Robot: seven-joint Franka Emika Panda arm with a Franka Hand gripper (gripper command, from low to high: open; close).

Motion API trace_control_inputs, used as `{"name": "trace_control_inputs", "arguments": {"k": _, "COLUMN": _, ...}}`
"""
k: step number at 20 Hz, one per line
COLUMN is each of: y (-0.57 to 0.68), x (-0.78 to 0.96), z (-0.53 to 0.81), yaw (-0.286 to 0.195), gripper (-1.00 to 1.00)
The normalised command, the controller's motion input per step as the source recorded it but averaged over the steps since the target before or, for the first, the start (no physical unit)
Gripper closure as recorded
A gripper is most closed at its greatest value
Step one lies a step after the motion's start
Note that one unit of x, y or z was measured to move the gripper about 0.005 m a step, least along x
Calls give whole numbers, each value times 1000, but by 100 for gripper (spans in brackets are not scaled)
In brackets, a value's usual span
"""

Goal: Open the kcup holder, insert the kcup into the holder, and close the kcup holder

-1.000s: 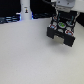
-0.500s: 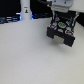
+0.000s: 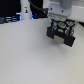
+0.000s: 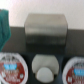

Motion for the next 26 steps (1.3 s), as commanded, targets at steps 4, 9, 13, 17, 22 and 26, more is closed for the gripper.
{"name": "trace_control_inputs", "arguments": {"k": 4, "y": 142, "x": 270, "z": -273, "yaw": 171, "gripper": -100}}
{"name": "trace_control_inputs", "arguments": {"k": 9, "y": 211, "x": -13, "z": -185, "yaw": 217, "gripper": -100}}
{"name": "trace_control_inputs", "arguments": {"k": 13, "y": 293, "x": -229, "z": -98, "yaw": 198, "gripper": -100}}
{"name": "trace_control_inputs", "arguments": {"k": 17, "y": 423, "x": -305, "z": -12, "yaw": 162, "gripper": -100}}
{"name": "trace_control_inputs", "arguments": {"k": 22, "y": 577, "x": -359, "z": 6, "yaw": 99, "gripper": -100}}
{"name": "trace_control_inputs", "arguments": {"k": 26, "y": 641, "x": -373, "z": 16, "yaw": 80, "gripper": -100}}
